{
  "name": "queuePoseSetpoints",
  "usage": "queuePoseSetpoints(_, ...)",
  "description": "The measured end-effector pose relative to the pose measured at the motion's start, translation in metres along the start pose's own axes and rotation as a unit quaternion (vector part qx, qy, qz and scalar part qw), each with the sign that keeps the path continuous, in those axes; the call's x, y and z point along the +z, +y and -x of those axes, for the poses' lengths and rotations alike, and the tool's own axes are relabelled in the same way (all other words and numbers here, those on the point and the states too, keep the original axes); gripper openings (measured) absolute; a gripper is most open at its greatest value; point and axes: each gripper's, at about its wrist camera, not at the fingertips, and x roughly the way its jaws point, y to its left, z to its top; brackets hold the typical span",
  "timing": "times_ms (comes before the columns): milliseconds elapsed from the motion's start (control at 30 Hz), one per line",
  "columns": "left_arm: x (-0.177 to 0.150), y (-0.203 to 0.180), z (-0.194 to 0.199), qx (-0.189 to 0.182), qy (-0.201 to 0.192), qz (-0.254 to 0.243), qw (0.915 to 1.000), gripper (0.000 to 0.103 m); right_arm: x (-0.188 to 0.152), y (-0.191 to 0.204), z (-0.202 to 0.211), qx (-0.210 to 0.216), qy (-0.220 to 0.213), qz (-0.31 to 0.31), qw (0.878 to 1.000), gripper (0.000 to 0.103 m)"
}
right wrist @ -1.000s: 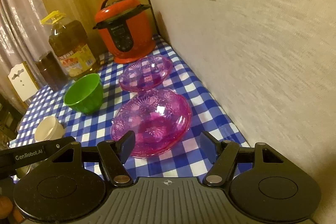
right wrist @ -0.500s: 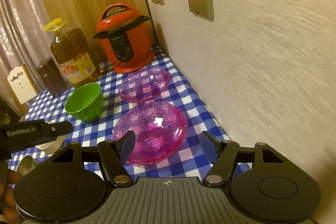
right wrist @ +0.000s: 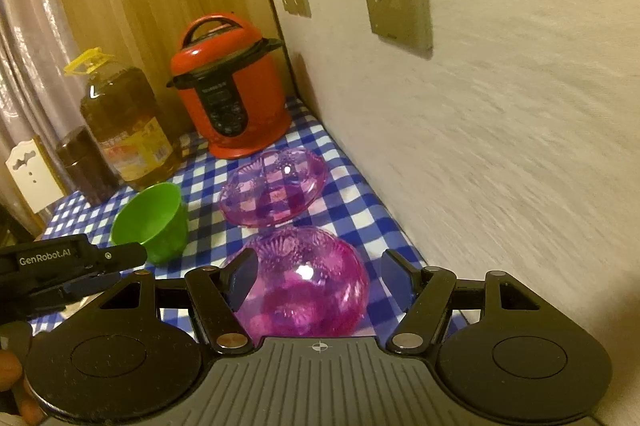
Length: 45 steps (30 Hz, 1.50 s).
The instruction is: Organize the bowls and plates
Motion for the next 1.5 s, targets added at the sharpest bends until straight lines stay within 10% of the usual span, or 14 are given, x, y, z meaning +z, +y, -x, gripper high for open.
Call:
queuePoseSetpoints(600,0.037,0.027,-0.131,-0.005,0.001,0.053,0.9986,0.047,0.046,0.004,-0.146,-0.01,0.003,-0.04,0.999,0.068)
queuePoseSetpoints(1500,0.044,0.036,-0.192,0.008,0.022,0.084,0.9962,0.037,0.054,-0.012,-0.239,-0.02,0.053,-0.088,0.994,0.053)
